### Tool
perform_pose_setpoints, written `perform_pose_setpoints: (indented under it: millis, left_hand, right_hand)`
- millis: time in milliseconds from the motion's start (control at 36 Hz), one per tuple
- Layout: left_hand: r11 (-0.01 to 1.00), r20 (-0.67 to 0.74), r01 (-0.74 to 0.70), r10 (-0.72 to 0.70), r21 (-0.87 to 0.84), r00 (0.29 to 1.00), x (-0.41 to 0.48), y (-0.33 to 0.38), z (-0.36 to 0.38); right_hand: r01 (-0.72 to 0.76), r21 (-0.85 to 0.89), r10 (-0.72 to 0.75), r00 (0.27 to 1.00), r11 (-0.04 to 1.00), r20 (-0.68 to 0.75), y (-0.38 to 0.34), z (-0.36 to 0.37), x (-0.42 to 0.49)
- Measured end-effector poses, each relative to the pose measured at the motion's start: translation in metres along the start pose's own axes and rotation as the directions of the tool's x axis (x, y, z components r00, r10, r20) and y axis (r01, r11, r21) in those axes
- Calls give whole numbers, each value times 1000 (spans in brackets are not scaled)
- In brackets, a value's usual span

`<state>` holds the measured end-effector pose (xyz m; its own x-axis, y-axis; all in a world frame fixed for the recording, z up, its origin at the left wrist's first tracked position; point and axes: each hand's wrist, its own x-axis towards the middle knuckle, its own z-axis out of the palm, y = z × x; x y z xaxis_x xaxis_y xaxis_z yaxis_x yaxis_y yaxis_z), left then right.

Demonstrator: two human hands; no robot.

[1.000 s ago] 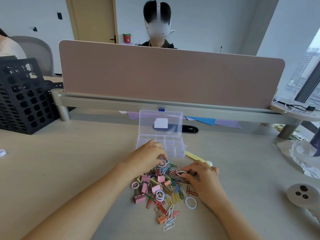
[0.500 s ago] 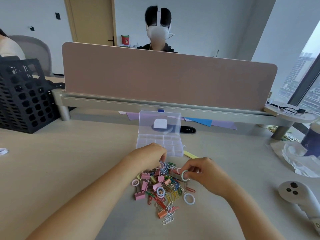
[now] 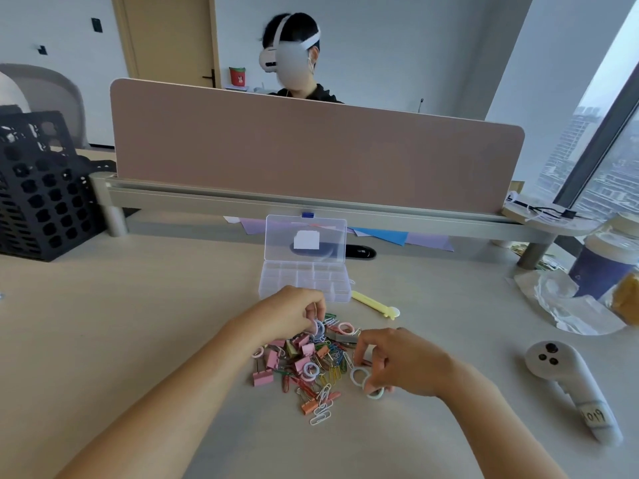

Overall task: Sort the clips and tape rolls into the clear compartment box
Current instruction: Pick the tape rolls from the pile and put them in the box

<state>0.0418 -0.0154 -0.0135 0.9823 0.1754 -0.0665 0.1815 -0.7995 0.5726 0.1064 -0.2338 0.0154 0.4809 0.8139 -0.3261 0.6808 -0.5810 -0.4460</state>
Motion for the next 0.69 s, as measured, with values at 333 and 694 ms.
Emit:
perform_pose_setpoints:
  millis: [333, 694]
  left_hand:
    - [997, 47, -70, 69, 26, 997, 18, 38, 7]
    - [990, 64, -66, 58, 121, 996, 22, 46, 10]
  right_hand:
    - [-7, 138, 9, 1000, 990, -13, 7, 5, 0]
    - [-6, 206, 12, 999, 979, -31, 12, 9, 5]
